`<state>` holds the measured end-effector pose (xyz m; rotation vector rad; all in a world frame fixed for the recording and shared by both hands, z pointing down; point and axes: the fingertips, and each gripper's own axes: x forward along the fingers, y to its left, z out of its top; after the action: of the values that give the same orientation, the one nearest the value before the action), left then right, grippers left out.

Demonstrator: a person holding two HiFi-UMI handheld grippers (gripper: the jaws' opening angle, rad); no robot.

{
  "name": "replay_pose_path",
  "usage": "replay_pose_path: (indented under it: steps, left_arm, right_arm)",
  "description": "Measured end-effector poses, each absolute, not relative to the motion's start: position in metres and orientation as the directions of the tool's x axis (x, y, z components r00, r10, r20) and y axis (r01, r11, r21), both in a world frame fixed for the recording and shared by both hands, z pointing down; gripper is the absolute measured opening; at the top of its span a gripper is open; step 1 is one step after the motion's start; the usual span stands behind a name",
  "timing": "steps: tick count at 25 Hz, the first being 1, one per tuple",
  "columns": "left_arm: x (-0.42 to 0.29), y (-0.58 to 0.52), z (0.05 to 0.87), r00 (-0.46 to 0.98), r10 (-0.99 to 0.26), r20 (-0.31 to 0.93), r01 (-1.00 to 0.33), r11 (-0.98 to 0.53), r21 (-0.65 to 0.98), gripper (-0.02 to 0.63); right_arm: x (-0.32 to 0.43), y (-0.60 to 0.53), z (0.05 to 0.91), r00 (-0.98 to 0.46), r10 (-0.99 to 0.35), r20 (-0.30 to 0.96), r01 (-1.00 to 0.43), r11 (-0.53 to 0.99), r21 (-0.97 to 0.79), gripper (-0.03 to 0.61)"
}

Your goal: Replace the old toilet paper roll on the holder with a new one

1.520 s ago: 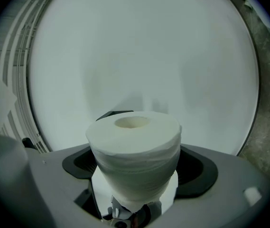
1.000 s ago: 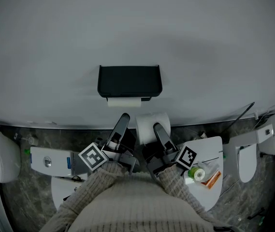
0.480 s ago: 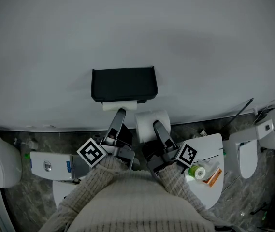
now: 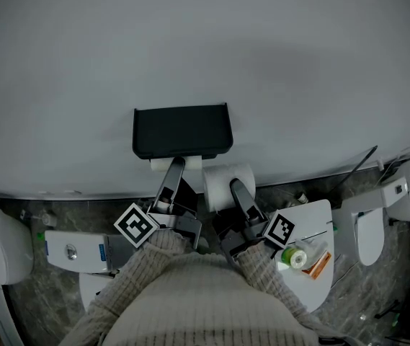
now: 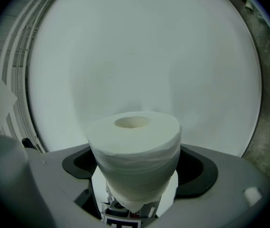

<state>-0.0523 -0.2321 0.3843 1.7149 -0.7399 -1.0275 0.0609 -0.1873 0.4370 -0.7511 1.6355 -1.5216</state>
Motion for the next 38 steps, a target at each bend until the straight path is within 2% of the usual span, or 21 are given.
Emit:
replay_pose_path:
  steps: [8,13,38]
  left_arm:
    - [-0.053,-0.236,0.375,0.457,-0.827,-0.327,-0.022,-0.378,0.925,0.296]
    - [-0.053,-0.236,0.375,0.458,-0.825,-0.332,-0.023,-0.384,0.923,0.181]
    - [-0.043,-0.24,0.382,0.514,-0.791,-0.331,0.036,-0.366,0.93,0.179]
  right_arm:
    - [0.072,-0.19,0.436,-0.505,-0.851,-0.143,0.075,0.122,-0.99,0.492]
    - [0.071,-0.19,0.435,-0.504,-0.851,-0.146,0.08,0.123,-0.989,0.492]
    - [0.08,-0.183,0.436,-0.455,-0.877,-0.157,0.068,0.142,-0.988,0.492]
